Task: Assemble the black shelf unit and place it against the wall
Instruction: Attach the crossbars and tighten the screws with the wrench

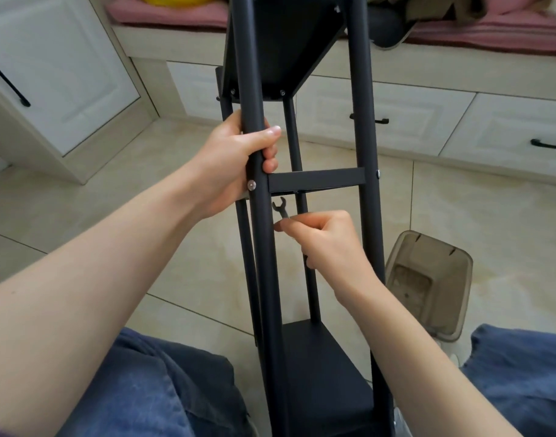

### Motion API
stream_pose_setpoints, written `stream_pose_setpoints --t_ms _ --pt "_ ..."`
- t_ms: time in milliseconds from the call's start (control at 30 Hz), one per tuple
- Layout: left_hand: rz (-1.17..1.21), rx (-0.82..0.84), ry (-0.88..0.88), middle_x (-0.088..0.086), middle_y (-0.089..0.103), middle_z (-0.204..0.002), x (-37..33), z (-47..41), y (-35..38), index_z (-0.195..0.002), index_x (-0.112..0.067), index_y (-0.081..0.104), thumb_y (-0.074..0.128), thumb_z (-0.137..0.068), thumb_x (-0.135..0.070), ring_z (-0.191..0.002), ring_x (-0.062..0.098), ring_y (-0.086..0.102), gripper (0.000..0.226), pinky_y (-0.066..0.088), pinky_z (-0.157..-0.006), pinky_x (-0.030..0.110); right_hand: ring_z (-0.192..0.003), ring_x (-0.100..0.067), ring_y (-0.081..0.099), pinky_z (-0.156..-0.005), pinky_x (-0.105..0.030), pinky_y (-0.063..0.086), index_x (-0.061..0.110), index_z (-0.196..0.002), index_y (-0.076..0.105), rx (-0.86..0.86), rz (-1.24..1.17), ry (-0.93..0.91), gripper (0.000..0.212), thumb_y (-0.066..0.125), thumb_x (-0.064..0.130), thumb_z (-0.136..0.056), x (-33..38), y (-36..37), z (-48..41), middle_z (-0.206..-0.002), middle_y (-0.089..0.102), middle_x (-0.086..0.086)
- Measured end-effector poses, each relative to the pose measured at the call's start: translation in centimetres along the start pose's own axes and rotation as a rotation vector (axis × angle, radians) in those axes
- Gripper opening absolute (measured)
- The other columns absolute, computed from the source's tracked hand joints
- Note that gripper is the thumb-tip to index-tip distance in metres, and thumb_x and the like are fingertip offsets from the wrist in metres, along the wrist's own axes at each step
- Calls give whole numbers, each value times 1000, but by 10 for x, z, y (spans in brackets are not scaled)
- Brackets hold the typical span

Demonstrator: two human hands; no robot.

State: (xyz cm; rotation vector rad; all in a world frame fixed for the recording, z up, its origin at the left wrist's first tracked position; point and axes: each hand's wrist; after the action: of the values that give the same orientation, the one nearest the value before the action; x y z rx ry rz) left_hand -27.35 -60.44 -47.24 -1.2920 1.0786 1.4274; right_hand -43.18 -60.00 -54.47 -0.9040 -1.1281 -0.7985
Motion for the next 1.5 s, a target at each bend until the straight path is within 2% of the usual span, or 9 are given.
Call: stream_pose_setpoints --t_ms 133,233,367,700,933,1000,1067,1333,1500 --pt "-14 18 3 -6 50 -62 0 2 2 -93 -16 45 54 -102 -11 -55 12 48 14 35 -74 35 -54 -8 38 -57 -24 35 -3 -77 71 -8 43 -91 32 65 24 -91 8 0 0 -56 41 -4" --pt "-23 29 10 -5 49 -62 0 3 3 -93 -16 45 54 -102 -11 -55 12 48 14 38 -69 30 -45 -5 38 -53 -23 35 -4 -68 66 -2 79 -108 38 64 25 -92 11 -1 1 -49 46 1" --pt "-34 39 17 -5 49 -62 -1 4 3 -93 -16 45 53 -102 -10 -55 12 48 14 38 -67 29 -51 -15 32 -52 -27 32 -8 -78 67 -22 16 -100 33 65 23 -91 11 0 -1 -52 40 -5" --pt "-27 51 13 -4 48 -63 -1 5 -1 -93 -16 45 53 -102 -9 -55 11 47 14 41 -61 23 -44 -16 44 -50 -27 40 -7 -69 68 -42 -26 -142 31 60 13 -91 9 8 -3 -46 54 0" --pt "-18 57 16 -4 47 -62 -1 5 -1 -92 -16 44 51 -102 -8 -55 11 46 15 41 -60 23 -44 -14 45 -56 -30 39 -9 -67 62 -76 23 -222 35 61 15 -91 7 9 -4 -53 53 -18" --pt "-24 60 17 -4 47 -62 -2 6 -1 -92 -16 44 51 -102 -8 -54 12 46 15 40 -59 23 -52 -31 38 -57 -31 33 -12 -66 54 -83 35 -262 39 62 16 -91 7 9 -6 -58 44 -25" --pt "-26 62 17 -4 48 -62 -2 6 0 -92 -16 44 51 -102 -8 -54 12 46 15 41 -59 23 -63 -38 37 -56 -32 32 -11 -64 54 -100 80 -307 41 64 18 -92 5 10 -7 -59 43 -25" --pt "-21 66 12 -4 48 -62 -1 5 -2 -93 -15 44 52 -102 -8 -55 12 46 14 42 -62 23 -56 -30 64 -56 -40 50 6 -68 67 -258 268 -536 32 59 21 -95 -20 28 -20 -56 64 -8" --pt "-4 68 3 -4 47 -62 0 4 -1 -94 -15 43 51 -102 -7 -54 11 46 14 42 -62 23 -47 -20 54 -51 -31 44 6 -69 67 -353 288 -689 28 62 15 -95 -34 37 -31 -55 62 -2"
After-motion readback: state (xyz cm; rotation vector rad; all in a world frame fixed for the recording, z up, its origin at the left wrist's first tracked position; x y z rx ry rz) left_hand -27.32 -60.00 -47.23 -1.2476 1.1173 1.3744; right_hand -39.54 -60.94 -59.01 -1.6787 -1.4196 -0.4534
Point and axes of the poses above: each hand's wrist, its own z-axis away from the middle knuckle, its own y-axis out of the palm, x = y × z
